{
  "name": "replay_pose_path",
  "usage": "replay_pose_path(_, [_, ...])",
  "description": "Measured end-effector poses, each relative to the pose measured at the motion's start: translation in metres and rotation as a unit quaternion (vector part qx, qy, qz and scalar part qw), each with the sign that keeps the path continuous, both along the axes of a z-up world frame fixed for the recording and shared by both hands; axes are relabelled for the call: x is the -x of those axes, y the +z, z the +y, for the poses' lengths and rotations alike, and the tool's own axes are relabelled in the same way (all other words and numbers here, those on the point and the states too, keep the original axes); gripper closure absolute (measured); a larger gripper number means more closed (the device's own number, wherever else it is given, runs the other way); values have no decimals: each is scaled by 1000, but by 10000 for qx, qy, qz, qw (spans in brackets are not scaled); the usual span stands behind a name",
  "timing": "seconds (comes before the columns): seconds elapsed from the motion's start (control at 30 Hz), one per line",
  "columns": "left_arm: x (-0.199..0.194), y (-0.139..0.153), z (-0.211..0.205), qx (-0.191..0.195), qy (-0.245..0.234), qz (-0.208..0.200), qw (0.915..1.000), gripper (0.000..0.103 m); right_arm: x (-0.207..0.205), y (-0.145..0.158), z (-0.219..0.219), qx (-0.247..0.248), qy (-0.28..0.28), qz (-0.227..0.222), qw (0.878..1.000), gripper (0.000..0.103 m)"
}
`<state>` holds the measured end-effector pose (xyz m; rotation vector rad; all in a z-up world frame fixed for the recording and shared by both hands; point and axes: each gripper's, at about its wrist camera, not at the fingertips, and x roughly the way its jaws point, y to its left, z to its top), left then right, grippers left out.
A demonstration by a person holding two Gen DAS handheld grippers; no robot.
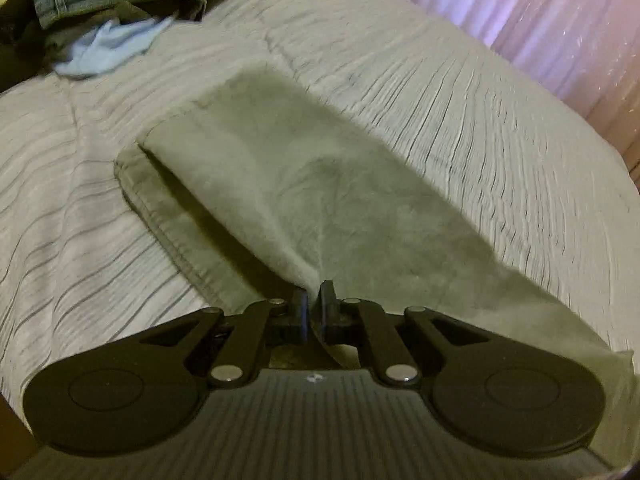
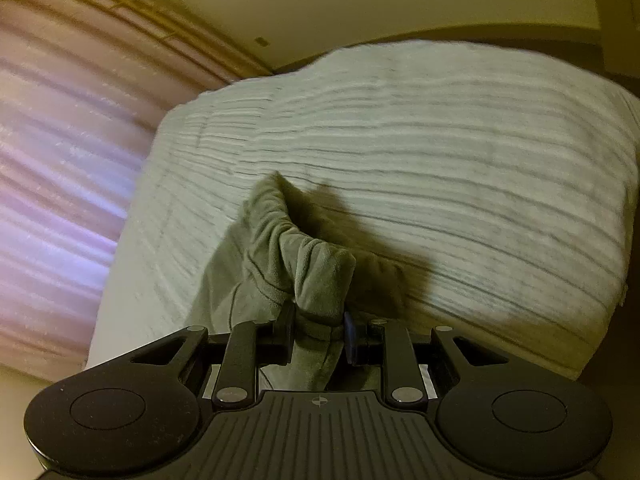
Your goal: Fold clothes
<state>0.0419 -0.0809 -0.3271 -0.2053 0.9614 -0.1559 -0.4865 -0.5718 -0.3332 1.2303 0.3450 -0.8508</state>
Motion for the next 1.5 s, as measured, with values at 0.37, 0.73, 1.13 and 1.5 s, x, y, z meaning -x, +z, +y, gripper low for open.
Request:
replay_pose_path(0.37, [5,21,20,100,-91,-232,9996,99,6,-10,5,-357,-147,97,9992,81])
replay_pose_path(0.73, [3,-2,47,781,723,198,9941,87,-1,-4,-6,-438,-137,286,9985,80])
replay_pose_path(1.13, [18,-2,46,577,409,155,9974,98,-3,-1,-7,-410,-185,398,9982,80])
replay_pose_path(1.5, [1,-6,25,-263,169,301,9991,93,-4,-6,3,-129,-141,541,9984,76])
